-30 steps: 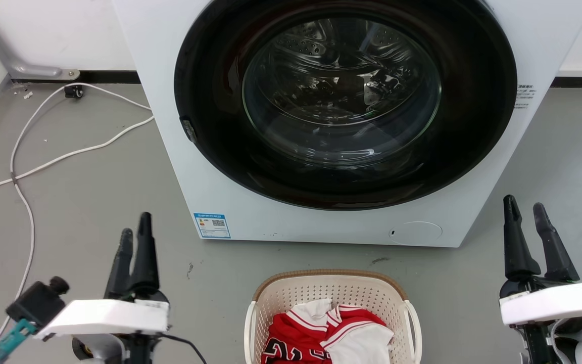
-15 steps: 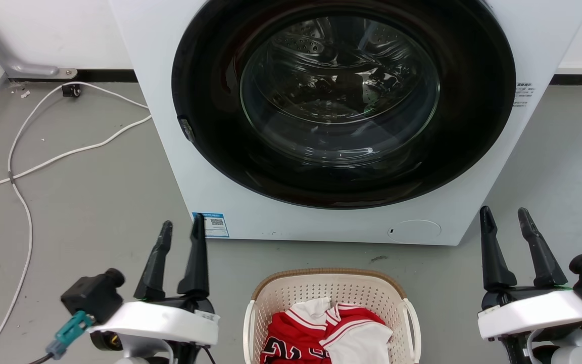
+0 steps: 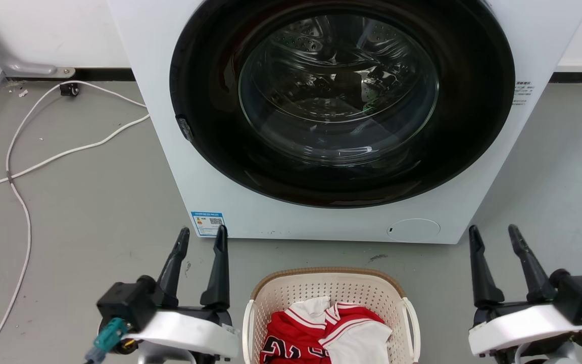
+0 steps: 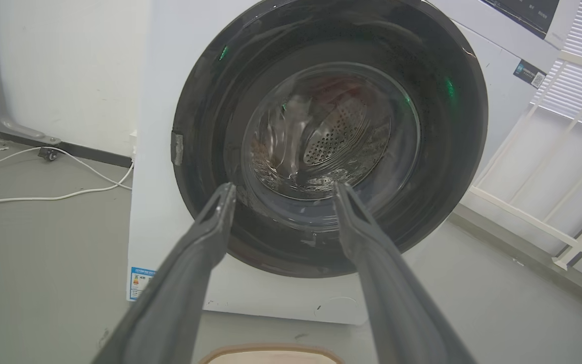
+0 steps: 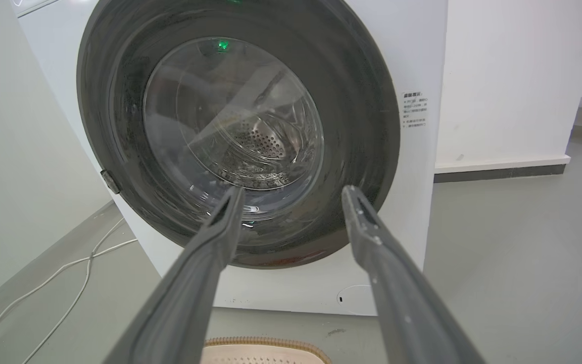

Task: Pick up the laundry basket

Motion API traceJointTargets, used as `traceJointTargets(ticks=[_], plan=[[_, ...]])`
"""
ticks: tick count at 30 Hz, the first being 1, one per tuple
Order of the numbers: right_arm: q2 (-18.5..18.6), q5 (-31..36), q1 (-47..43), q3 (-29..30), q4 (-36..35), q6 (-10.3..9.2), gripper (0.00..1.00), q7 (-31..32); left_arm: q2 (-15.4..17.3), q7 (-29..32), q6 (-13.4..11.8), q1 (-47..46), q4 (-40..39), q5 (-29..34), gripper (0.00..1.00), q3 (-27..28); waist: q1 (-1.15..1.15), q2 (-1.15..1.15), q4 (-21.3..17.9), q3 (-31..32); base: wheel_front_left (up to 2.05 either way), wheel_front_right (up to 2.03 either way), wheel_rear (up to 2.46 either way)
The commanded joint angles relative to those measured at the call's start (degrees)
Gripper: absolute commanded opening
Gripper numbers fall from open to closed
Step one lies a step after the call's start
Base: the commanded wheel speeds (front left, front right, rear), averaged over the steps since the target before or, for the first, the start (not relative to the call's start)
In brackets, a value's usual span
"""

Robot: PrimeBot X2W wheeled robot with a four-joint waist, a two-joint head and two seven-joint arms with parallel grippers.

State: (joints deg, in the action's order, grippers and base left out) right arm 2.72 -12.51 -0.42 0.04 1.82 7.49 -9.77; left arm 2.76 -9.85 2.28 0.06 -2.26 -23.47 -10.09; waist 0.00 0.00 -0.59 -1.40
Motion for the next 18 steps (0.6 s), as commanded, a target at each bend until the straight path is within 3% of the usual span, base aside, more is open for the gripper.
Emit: traceJointTargets(ticks=[1,18], plan=[[0.3,1.0,-0.2,-0.2,-0.3,0.0,1.0,-0.5,0.1,-0.4,-0.2,0.3,-0.3,1.3,1.0,-0.3,0.0,0.0,0.0,0.0,0.0,0.0,0.0],[0.3,9.4,-1.4,0.6,2.1,-0.01,1.0,-2.6,0.2,-2.6,-2.7,1.2,3.4,11.2,1.0,-2.5,0.0,0.0,-0.2,0.0,0.0,0.0,0.0]])
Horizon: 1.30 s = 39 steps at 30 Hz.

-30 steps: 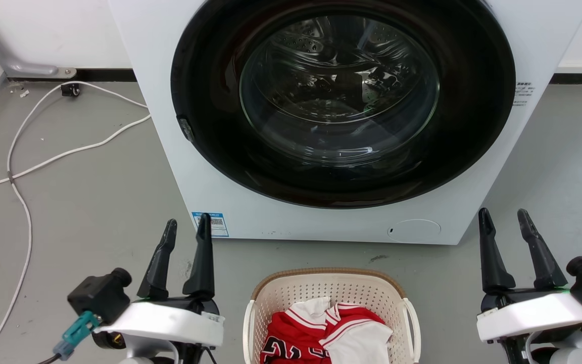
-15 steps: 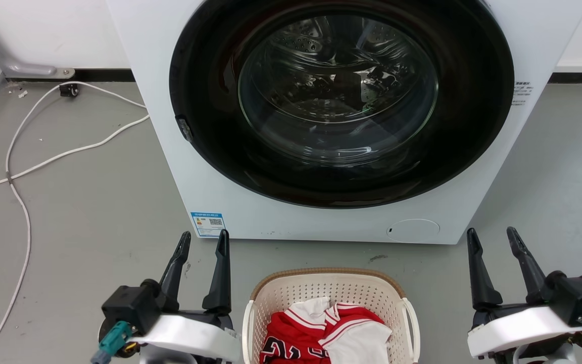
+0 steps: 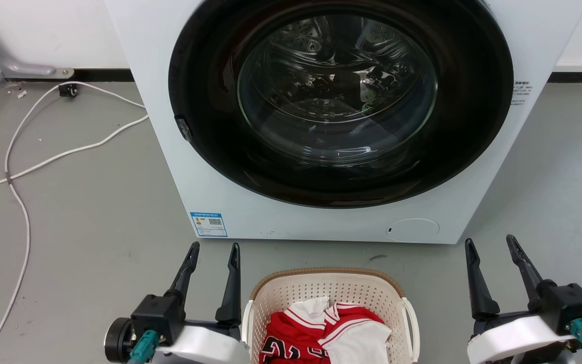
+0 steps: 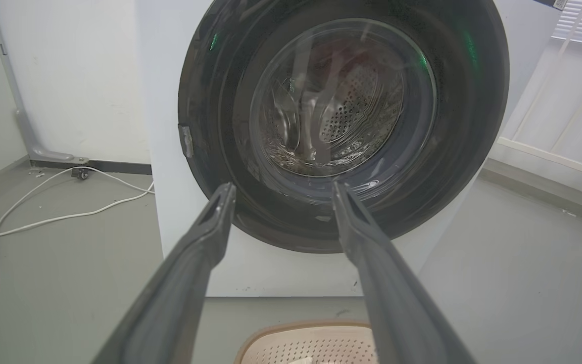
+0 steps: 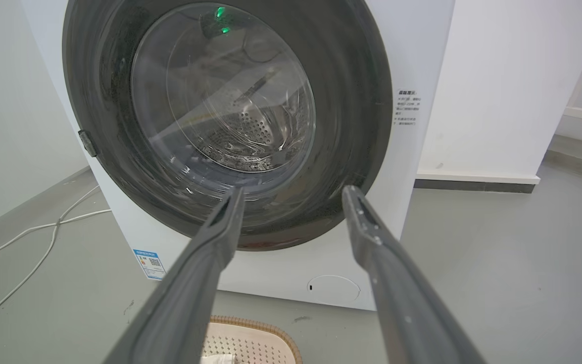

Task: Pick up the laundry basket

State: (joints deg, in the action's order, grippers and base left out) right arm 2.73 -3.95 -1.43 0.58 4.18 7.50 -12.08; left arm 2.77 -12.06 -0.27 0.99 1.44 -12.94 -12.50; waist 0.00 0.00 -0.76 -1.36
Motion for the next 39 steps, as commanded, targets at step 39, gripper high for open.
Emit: traceJointTargets(ticks=[39], plan=[[0.2,1.6,0.0,0.1,3.6,-0.02,1.0,-3.2,0.1,-3.2,-0.7,0.2,3.8,7.8,1.0,-1.6,0.0,0.0,0.1,-1.3,0.0,0.0,0.0]])
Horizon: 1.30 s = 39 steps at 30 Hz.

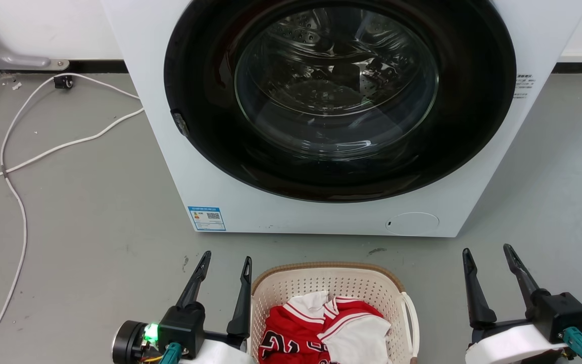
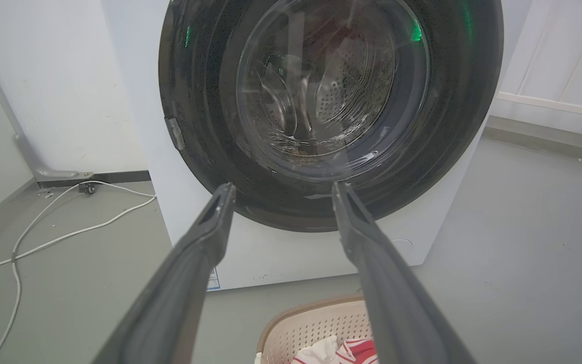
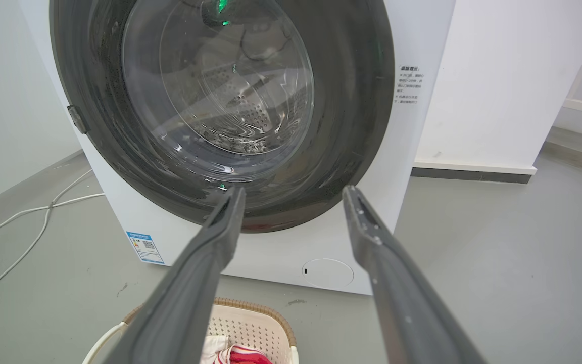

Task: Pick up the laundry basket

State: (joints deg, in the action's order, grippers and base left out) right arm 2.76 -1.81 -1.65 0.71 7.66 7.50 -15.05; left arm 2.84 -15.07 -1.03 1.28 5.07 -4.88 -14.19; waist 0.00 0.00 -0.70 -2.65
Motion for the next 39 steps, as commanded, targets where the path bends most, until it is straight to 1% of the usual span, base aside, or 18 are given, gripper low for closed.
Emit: traceJointTargets(ticks=[1,14,18,21,25,30,34,38,39], plan=[[0.2,-0.6,0.2,0.0,0.2,-0.02,1.0,-0.2,0.1,-0.2,0.1,-0.1,0.2,-0.3,1.0,0.1,0.0,0.0,0.0,0.0,0.0,0.0,0.0],[0.2,-0.9,1.0,-0.2,0.1,-0.02,1.0,-0.2,0.1,-0.2,0.2,-0.7,0.9,-0.4,1.0,0.2,0.0,0.0,-0.2,-1.3,0.0,0.0,0.0],[0.2,-1.0,1.4,-0.6,0.7,-0.02,1.0,-0.2,0.1,-0.2,0.1,-1.2,1.6,-0.5,1.0,0.2,0.0,0.0,-0.4,-2.4,0.0,0.0,0.0],[0.2,-0.6,2.4,-1.4,1.5,-0.02,1.0,-0.2,0.1,-0.2,0.0,-2.3,2.3,-0.8,1.0,0.3,0.0,0.0,-0.5,-4.4,0.0,0.0,0.0],[0.2,0.1,4.2,-1.2,2.7,-0.04,1.0,-0.2,0.1,-0.2,-0.3,-4.6,3.7,-0.5,1.0,0.4,0.0,0.0,-0.5,-9.1,0.0,0.0,0.0],[0.2,1.6,8.8,-0.8,5.0,-0.03,1.0,-0.2,0.1,-0.2,-0.3,-9.7,6.7,-0.2,1.0,1.3,0.0,0.0,-0.5,-17.4,0.0,0.0,0.0],[0.2,2.3,13.9,-1.1,8.7,-0.04,1.0,-0.2,0.4,-0.2,0.9,-15.1,10.6,0.7,1.0,2.5,0.0,0.0,-0.9,-24.2,0.0,0.0,0.0],[0.2,2.2,19.2,-0.8,15.0,-0.04,1.0,0.0,0.9,-0.2,2.1,-20.6,16.8,1.4,1.0,3.2,0.0,0.0,-0.9,-29.2,0.0,0.0,0.0],[0.1,3.1,20.5,-0.8,16.6,-0.04,1.0,0.1,0.9,-0.2,2.5,-22.1,17.9,1.2,1.0,3.6,0.0,0.0,-0.9,-30.2,0.0,0.0,0.0]])
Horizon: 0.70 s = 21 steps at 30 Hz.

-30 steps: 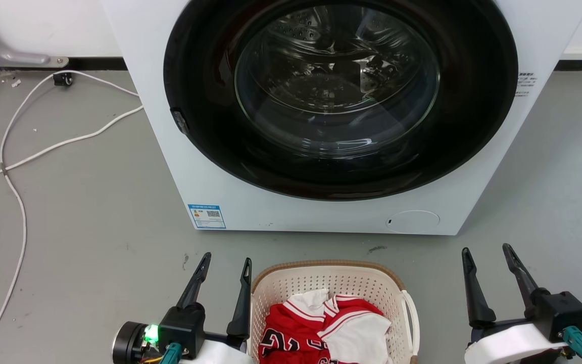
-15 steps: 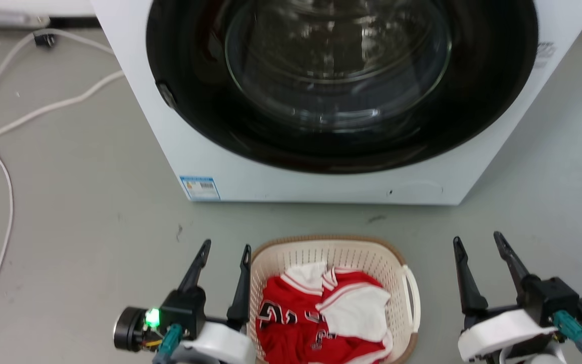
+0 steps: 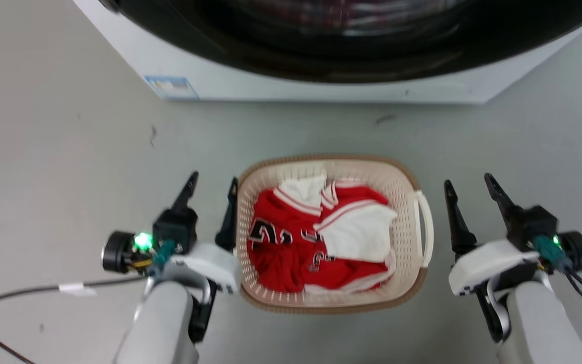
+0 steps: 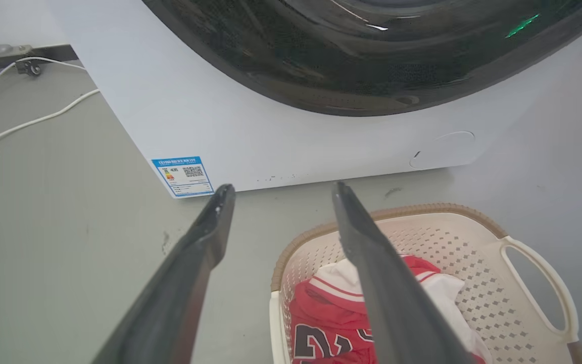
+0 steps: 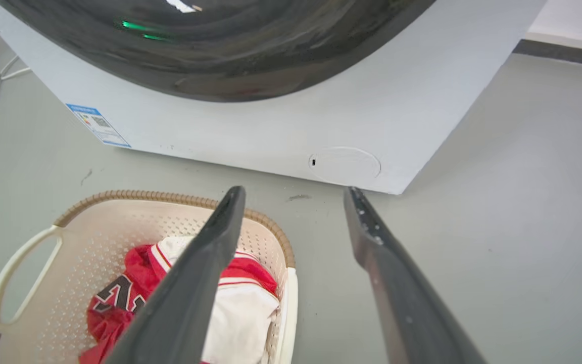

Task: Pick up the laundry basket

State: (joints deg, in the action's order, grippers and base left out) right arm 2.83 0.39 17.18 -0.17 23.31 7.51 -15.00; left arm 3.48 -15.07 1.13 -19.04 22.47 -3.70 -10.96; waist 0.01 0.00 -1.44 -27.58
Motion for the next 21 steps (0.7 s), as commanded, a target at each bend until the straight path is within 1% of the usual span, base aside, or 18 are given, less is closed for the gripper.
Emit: traceJointTargets(ticks=[1,5,10,18,21], plan=[[0.1,2.1,2.8,0.2,2.6,-0.05,1.0,0.3,0.2,-0.2,0.5,-3.0,1.7,-0.7,1.0,1.0,-0.01,0.0,-0.1,-6.2,0.0,0.0,0.0],[0.1,2.4,7.3,0.4,8.7,-0.05,1.0,1.0,0.1,-0.2,1.7,-7.5,7.5,-0.7,1.0,1.4,-0.01,0.0,-0.1,-9.5,0.0,0.0,0.0],[0.0,1.0,12.7,1.6,17.0,-0.04,1.0,3.9,0.6,-0.2,2.9,-12.2,15.2,0.0,1.0,1.2,-0.01,0.0,0.1,-12.8,0.0,0.0,0.0],[0.0,-0.2,20.9,0.5,29.3,-0.05,1.0,7.4,1.5,-0.2,4.8,-18.5,28.2,-0.7,1.0,0.4,-0.01,0.0,-0.4,-15.9,0.0,0.0,0.0],[0.1,-2.3,23.3,-0.3,33.1,-0.05,1.0,8.9,1.7,0.3,5.3,-21.1,33.9,-1.4,1.0,-0.1,-0.01,0.0,-0.3,-16.7,0.0,0.0,0.0]])
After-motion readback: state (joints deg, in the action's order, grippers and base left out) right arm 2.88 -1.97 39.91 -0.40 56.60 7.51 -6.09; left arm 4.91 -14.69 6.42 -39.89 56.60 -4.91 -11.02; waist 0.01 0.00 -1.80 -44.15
